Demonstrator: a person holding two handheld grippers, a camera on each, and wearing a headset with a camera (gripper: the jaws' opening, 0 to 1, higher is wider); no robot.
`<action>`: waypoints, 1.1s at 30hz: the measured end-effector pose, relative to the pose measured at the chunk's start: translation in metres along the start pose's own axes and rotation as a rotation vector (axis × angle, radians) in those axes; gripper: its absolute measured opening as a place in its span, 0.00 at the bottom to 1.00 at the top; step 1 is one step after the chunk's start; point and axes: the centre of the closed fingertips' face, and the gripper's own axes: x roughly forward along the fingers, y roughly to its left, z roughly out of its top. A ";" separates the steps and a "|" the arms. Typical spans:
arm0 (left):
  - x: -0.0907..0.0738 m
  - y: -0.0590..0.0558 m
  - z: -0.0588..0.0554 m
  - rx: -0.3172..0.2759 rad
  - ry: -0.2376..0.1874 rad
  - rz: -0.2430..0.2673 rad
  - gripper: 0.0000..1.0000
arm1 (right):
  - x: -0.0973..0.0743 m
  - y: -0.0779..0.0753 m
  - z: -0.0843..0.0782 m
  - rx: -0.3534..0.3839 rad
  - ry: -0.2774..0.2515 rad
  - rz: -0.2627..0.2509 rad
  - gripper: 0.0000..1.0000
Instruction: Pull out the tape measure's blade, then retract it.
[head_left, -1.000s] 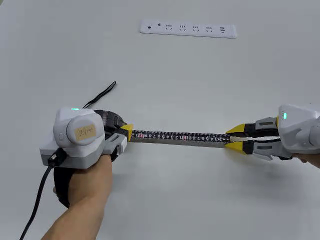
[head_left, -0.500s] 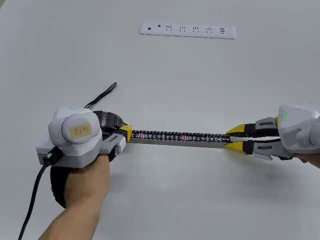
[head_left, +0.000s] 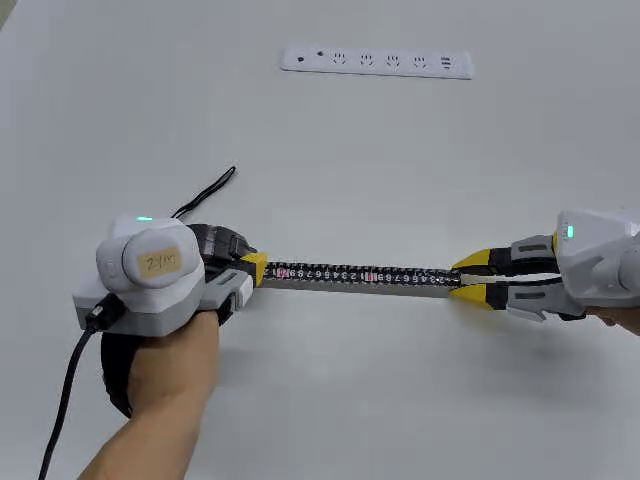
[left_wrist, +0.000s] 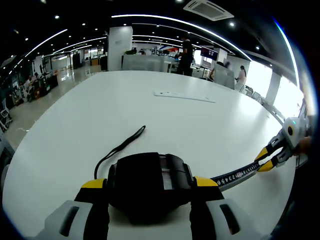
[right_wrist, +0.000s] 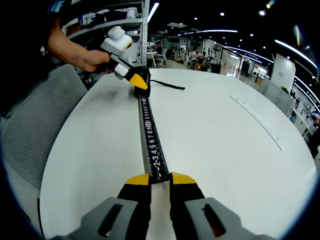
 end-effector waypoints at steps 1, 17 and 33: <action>0.000 0.000 0.000 0.000 0.001 -0.001 0.62 | 0.000 0.000 0.000 -0.001 0.000 0.000 0.11; -0.001 0.000 0.000 -0.018 0.007 -0.009 0.63 | 0.007 0.002 0.009 0.002 -0.014 0.008 0.11; 0.001 0.001 0.000 -0.022 0.010 -0.017 0.63 | 0.018 0.005 0.021 -0.003 -0.033 0.021 0.11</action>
